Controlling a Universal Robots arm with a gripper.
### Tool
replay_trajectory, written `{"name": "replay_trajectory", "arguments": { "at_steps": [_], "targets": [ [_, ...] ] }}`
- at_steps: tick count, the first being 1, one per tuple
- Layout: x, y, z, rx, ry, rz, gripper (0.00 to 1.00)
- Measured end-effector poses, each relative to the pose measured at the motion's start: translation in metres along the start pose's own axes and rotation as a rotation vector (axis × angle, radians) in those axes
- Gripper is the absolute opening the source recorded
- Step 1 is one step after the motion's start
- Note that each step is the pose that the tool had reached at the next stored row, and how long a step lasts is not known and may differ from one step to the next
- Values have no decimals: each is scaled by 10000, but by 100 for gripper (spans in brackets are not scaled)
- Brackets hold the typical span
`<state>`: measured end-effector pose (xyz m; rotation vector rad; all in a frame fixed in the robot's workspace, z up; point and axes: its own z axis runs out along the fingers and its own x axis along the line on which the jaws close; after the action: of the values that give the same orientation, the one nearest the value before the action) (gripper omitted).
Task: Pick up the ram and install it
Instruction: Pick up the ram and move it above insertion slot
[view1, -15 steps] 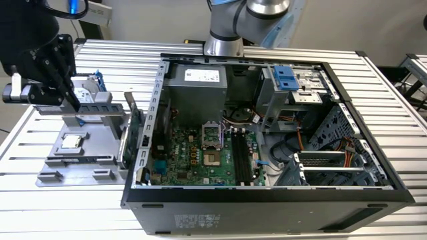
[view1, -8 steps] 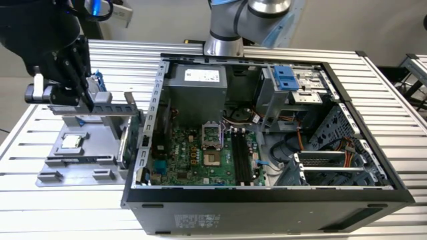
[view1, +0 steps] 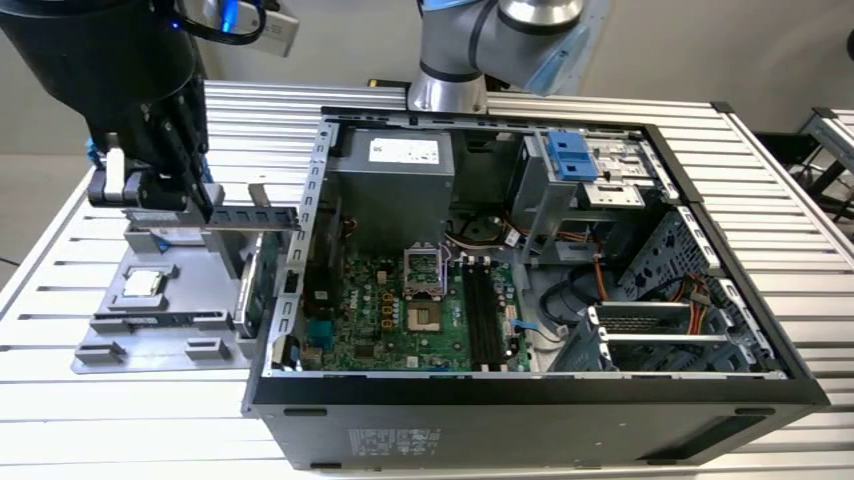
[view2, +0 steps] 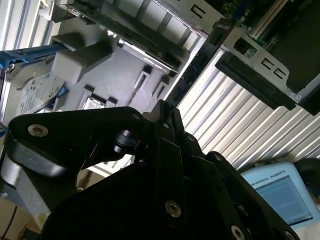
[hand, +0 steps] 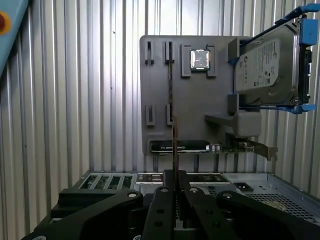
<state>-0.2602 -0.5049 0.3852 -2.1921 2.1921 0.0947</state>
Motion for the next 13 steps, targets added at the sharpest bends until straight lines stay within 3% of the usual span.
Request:
{"name": "replay_trajectory", "arguments": {
  "at_steps": [7, 13],
  "targets": [
    [0, -91, -1, 10, -3, 138, 0],
    [0, -98, -2, 10, -3, 138, 0]
  ]
}}
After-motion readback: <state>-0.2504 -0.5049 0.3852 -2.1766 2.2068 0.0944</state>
